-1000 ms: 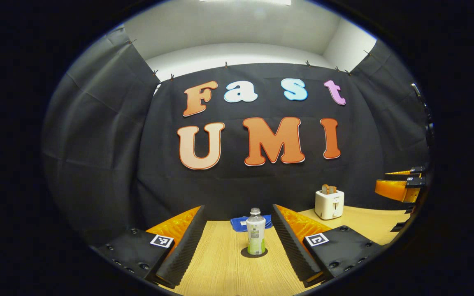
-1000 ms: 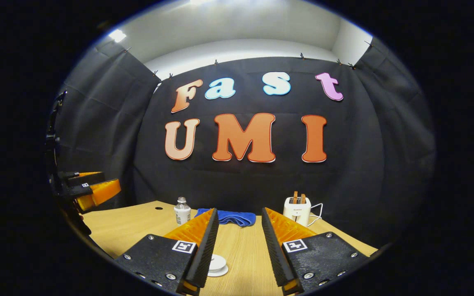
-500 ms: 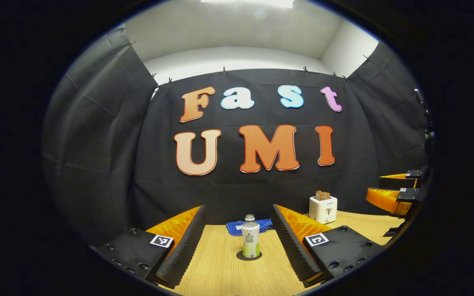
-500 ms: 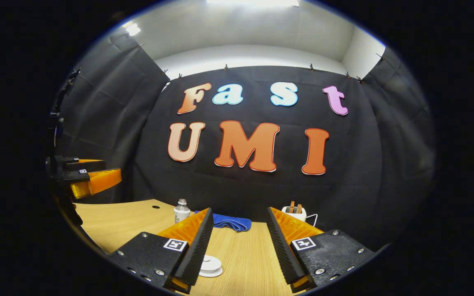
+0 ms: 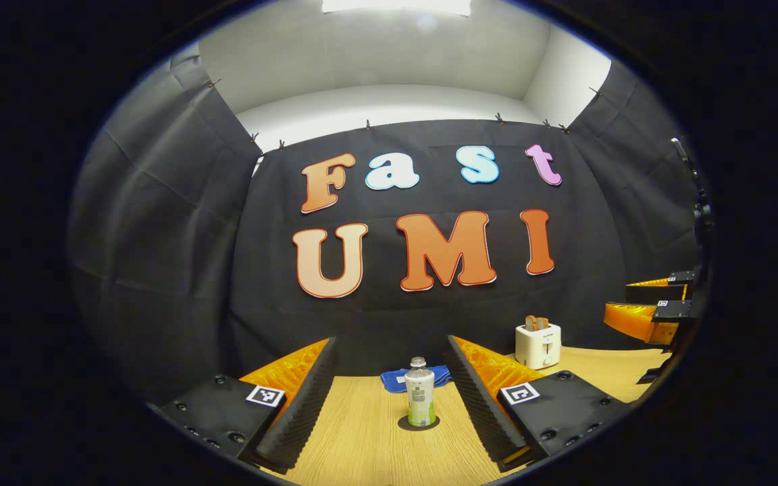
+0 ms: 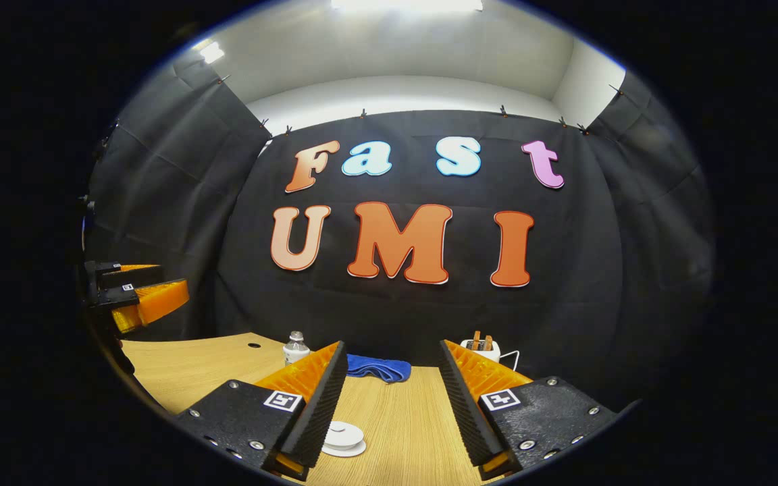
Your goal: Open the teacup lid with one hand, grasp the water bottle and pour water into the teacup with the other hand; after pouring, place the water bottle on the coaster and then close the teacup lid.
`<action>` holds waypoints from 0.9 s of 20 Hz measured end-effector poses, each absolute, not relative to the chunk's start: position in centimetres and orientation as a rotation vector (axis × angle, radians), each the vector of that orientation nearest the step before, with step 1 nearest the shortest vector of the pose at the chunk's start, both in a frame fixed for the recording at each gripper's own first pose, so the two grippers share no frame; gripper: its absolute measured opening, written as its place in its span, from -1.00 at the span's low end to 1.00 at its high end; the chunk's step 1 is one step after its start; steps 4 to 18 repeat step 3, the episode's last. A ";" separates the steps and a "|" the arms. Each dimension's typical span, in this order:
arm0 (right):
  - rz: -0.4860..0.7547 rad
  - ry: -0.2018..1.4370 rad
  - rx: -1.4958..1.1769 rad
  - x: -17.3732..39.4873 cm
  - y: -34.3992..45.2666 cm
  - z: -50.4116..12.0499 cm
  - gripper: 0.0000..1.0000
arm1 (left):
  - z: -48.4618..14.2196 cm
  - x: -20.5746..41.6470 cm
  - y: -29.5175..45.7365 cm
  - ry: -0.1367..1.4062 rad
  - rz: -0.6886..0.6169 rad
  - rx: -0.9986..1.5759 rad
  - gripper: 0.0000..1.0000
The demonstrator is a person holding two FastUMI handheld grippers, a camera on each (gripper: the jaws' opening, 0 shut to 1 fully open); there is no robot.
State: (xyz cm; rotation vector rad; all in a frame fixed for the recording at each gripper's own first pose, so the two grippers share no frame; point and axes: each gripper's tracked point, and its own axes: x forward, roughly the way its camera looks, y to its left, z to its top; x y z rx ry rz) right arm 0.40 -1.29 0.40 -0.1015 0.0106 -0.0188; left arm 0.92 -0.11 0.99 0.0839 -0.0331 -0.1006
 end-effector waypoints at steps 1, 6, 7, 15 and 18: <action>-0.021 0.016 -0.101 0.5 -1.3 0.1 0.62 | 1.0 1.0 0.0 -0.031 -0.096 0.088 0.99; -0.022 0.013 -0.103 0.5 -1.3 0.1 0.63 | 0.7 1.0 0.4 -0.029 -0.079 0.096 0.99; -0.022 0.013 -0.103 0.5 -1.3 0.1 0.63 | 0.7 1.0 0.4 -0.029 -0.079 0.096 0.99; -0.022 0.013 -0.103 0.5 -1.3 0.1 0.63 | 0.7 1.0 0.4 -0.029 -0.079 0.096 0.99; -0.022 0.013 -0.103 0.5 -1.3 0.1 0.63 | 0.7 1.0 0.4 -0.029 -0.079 0.096 0.99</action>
